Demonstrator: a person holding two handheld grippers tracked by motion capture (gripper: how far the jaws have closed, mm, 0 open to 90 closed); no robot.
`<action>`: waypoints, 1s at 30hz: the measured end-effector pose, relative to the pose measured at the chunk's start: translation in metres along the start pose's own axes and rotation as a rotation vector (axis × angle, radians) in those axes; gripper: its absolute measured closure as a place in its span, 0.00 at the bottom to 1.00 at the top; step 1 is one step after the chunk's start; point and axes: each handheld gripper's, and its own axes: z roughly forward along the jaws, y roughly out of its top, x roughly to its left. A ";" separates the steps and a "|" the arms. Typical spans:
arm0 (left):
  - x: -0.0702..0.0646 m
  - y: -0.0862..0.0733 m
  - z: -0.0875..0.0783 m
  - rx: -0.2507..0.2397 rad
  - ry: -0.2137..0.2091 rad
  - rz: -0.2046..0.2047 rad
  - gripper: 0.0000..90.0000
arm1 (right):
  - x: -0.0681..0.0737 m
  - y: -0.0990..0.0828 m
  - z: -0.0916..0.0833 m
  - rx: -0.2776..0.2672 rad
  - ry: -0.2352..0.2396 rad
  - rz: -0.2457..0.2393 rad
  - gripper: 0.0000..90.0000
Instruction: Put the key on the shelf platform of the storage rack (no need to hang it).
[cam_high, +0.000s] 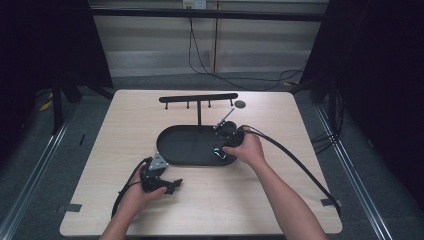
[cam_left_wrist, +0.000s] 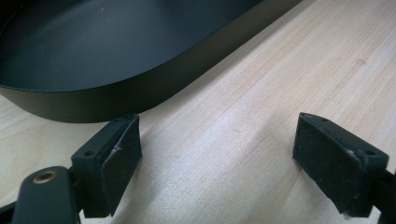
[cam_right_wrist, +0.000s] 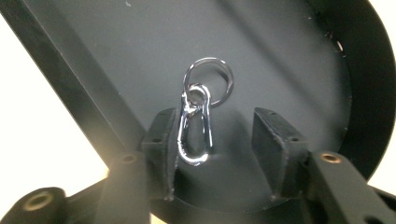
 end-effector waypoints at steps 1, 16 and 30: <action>0.000 0.000 0.000 -0.003 -0.001 -0.004 0.17 | 0.001 0.000 -0.001 0.000 -0.003 0.009 0.51; -0.001 0.000 0.000 -0.008 0.000 -0.011 0.17 | 0.003 -0.004 -0.016 0.005 0.020 0.003 0.34; -0.001 0.000 0.000 -0.008 0.000 -0.011 0.17 | 0.012 -0.016 -0.035 0.002 0.028 -0.031 0.30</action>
